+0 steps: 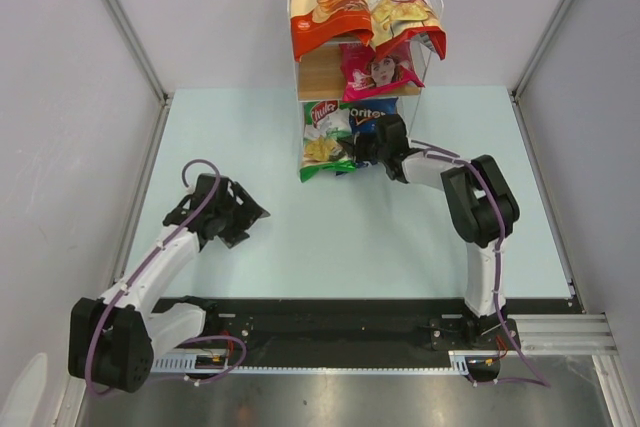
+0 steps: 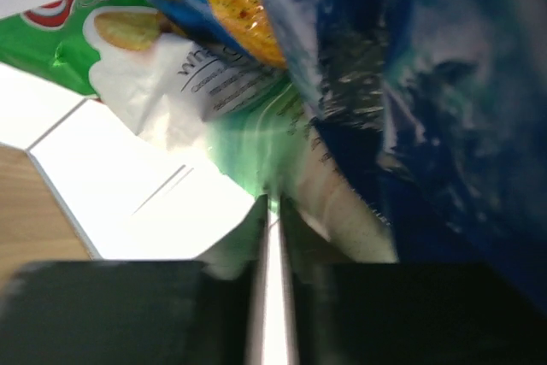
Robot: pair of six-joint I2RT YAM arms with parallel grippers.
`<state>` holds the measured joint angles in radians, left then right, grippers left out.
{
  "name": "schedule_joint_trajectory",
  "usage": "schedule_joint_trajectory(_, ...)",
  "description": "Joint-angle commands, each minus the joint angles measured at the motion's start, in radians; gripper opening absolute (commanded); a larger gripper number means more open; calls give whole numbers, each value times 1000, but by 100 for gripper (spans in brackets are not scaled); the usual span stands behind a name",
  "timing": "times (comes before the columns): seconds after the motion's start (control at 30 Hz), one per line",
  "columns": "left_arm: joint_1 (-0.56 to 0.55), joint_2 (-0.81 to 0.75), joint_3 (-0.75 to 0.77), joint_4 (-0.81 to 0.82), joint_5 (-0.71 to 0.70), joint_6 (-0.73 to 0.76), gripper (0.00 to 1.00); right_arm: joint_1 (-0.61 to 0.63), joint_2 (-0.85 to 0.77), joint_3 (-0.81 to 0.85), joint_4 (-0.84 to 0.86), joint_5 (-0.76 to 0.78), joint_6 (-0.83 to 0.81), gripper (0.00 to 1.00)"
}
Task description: Place and organize the chips bags onto the shelf
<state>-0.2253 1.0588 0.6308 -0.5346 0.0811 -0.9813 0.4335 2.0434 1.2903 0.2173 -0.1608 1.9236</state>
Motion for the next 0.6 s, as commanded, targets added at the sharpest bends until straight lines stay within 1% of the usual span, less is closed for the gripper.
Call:
schedule_joint_trajectory(0.0, -3, 6, 75, -11, -29, 46, 81, -7, -93, -28, 83, -2, 8, 20)
schedule_joint_trajectory(0.03, -3, 7, 81, -16, -44, 49, 81, -10, -121, -31, 82, 36, -12, 27)
schedule_joint_trajectory(0.07, -3, 16, 92, -21, -50, 52, 81, -16, -173, -31, 82, 43, -29, 37)
schedule_joint_trajectory(0.17, -3, 35, 113, -16, -49, 53, 81, -59, -221, -31, 41, -26, -81, 45)
schedule_joint_trajectory(0.23, -3, 53, 125, -8, -46, 53, 82, -104, -264, -32, -56, -93, -142, 47)
schedule_joint_trajectory(0.3, -3, 70, 144, -5, -46, 56, 81, -131, -313, -42, -160, -117, -195, 49)
schedule_joint_trajectory(0.5, -3, 101, 181, -1, -43, 58, 81, -199, -402, -94, -286, -207, -339, 50)
schedule_joint_trajectory(0.53, -3, 110, 188, -5, -50, 55, 81, -208, -413, -95, -315, -261, -363, 50)
schedule_joint_trajectory(0.57, -3, 115, 208, -11, -56, 55, 81, -225, -420, -95, -417, -278, -424, 49)
